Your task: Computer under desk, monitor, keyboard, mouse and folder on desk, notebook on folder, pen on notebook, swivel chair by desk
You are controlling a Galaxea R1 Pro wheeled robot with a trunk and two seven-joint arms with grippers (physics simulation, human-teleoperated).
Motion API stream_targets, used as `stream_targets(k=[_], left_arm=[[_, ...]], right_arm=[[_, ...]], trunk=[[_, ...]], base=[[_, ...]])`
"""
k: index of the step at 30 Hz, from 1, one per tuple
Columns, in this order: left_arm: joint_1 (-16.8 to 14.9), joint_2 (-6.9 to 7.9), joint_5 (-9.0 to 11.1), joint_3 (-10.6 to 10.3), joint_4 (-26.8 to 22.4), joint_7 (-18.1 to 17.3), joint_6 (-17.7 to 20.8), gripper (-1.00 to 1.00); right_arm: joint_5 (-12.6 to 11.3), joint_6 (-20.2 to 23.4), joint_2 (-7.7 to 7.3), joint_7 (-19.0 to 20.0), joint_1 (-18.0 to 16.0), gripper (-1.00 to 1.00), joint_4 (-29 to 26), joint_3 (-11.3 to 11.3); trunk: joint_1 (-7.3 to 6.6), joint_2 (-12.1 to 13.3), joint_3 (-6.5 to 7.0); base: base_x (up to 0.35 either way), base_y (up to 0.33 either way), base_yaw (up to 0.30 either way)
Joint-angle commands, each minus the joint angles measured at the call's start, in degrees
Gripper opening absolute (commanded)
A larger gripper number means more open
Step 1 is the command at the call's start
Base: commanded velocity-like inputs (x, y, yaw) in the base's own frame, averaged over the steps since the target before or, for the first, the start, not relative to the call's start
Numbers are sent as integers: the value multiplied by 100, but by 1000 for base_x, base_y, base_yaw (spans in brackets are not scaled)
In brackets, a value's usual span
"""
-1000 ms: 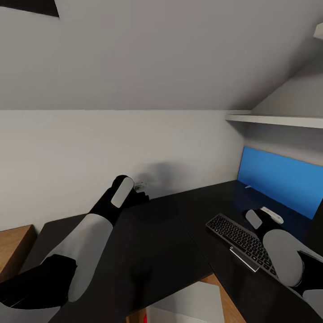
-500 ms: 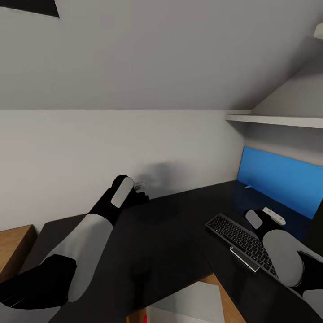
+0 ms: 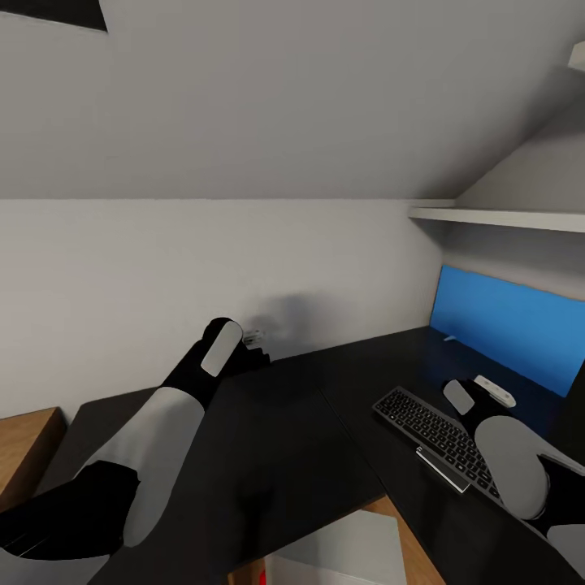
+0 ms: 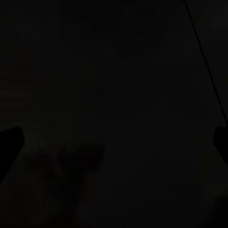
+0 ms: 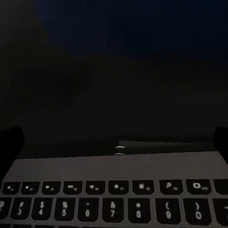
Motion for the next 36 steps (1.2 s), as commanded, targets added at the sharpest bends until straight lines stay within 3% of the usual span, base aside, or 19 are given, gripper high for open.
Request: stream_targets(k=[1,11,36], left_arm=[[-4,0,52,-8,-3,57,8,100],[-4,0,59,-9,2,57,7,100],[-4,0,70,-17,17,49,-1,100]], right_arm=[[-37,34,-1,-26,-2,100,-12,22],[-37,34,-7,-26,-2,100,-12,18],[-37,25,-16,-21,-2,100,-12,22]], trunk=[[0,-4,-7],[0,-4,-7],[0,-4,-7]], base=[[47,-45,0],[141,-130,0],[27,-71,0]])
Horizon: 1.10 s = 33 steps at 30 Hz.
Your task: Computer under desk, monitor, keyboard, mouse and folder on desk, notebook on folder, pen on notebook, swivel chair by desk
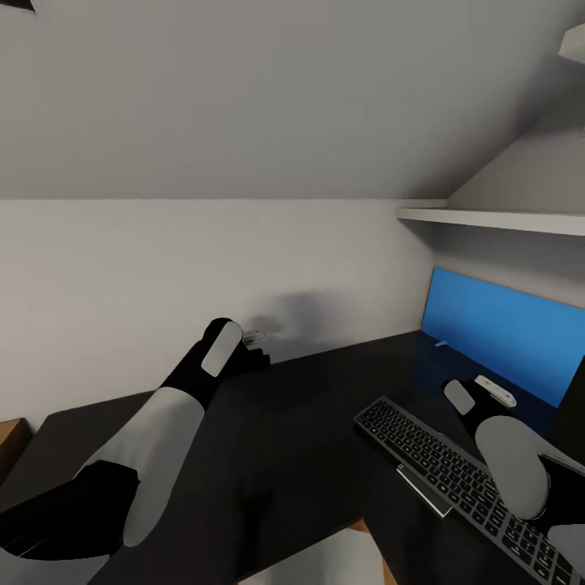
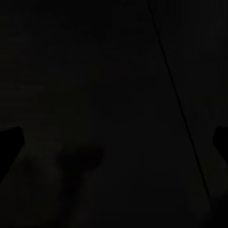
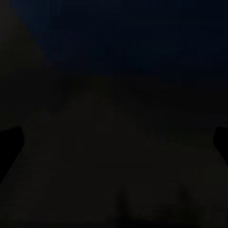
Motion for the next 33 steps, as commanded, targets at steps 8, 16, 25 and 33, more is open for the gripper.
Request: stream_targets(k=[8,16,25,33], left_arm=[[-4,0,47,-20,-4,57,0,100],[-4,0,34,-25,-10,63,-1,100],[-4,0,35,-39,-16,56,-1,100],[-4,0,22,-41,-13,58,-1,100]], right_arm=[[-30,34,-2,-23,-2,100,-12,24],[-29,43,-11,-23,-2,100,-12,23],[-7,27,52,-21,6,100,129,25],[-11,25,56,-30,54,100,121,25]], trunk=[[0,-4,-7],[0,-4,-7],[0,-4,-7],[22,-44,-25]], base=[[0,0,0],[0,0,0],[0,0,0],[0,0,0]])
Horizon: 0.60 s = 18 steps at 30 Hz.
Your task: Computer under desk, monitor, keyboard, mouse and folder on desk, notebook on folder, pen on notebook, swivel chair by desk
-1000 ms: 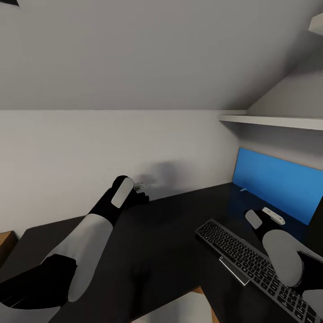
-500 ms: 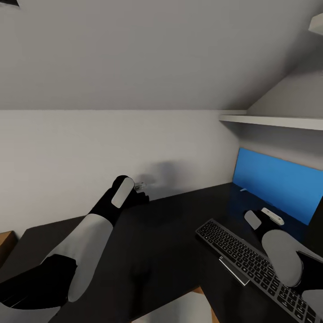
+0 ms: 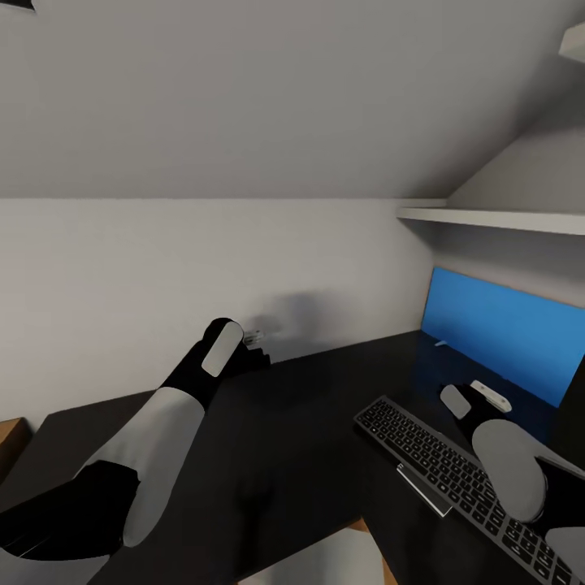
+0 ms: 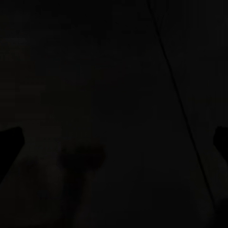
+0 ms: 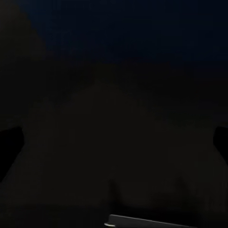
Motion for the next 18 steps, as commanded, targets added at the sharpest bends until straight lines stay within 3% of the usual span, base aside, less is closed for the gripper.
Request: stream_targets(k=[1,14,18], left_arm=[[-4,0,51,-8,-4,57,7,100],[-4,0,59,-9,-4,60,7,100],[-4,0,62,-7,-4,59,7,100]], right_arm=[[-37,36,-1,-26,-1,100,-12,27],[-37,36,1,-27,4,100,-12,27],[-37,36,1,-27,4,100,-12,27]], trunk=[[22,-45,-25],[308,-567,-258],[308,-567,-258]], base=[[0,0,0],[0,0,0],[0,0,0]])
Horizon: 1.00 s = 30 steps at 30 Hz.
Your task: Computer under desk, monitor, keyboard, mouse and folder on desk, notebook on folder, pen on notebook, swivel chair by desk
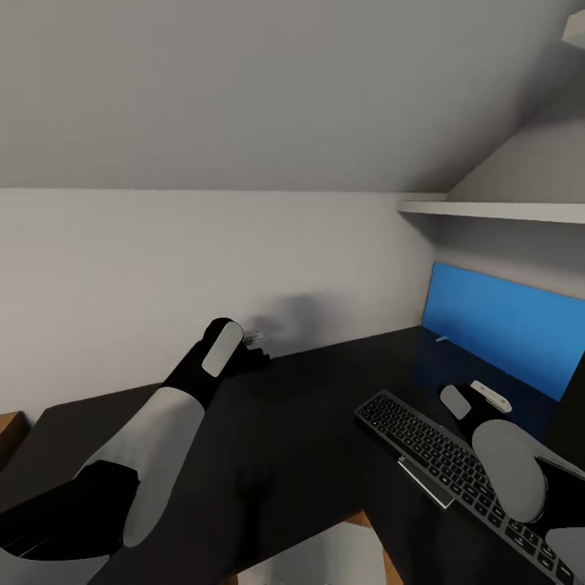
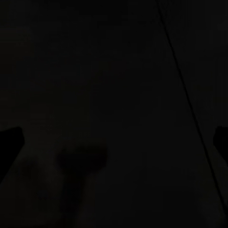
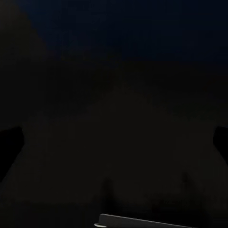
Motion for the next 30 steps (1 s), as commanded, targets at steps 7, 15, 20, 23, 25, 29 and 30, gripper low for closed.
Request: stream_targets(k=[7,15,20,23,25,29,30], left_arm=[[-4,0,54,-5,-4,58,8,100],[-4,0,39,-9,-4,59,8,100],[-4,0,37,-9,-4,60,8,100],[-4,0,45,-9,-4,60,8,100],[-4,0,50,-9,-4,56,8,100],[-4,0,53,-9,-4,54,8,100],[-4,0,53,-9,-4,55,8,100]], right_arm=[[-38,36,-1,-26,-2,100,-12,26],[-38,36,-1,-26,-2,100,-12,26],[-37,36,-1,-26,-2,100,-12,26],[-37,36,-1,-26,-2,100,-12,26],[-37,36,-1,-26,-2,100,-12,26],[-37,36,-1,-26,-2,100,-12,26],[-37,36,-1,-26,-2,100,-12,26]], trunk=[[0,-3,-7],[175,-324,-150],[285,-525,-240],[351,-645,-294],[395,-725,-330],[483,-886,-402],[505,-926,-420]], base=[[0,0,0],[0,0,0],[0,0,0],[0,0,0],[0,0,0],[0,0,0],[0,0,0]])
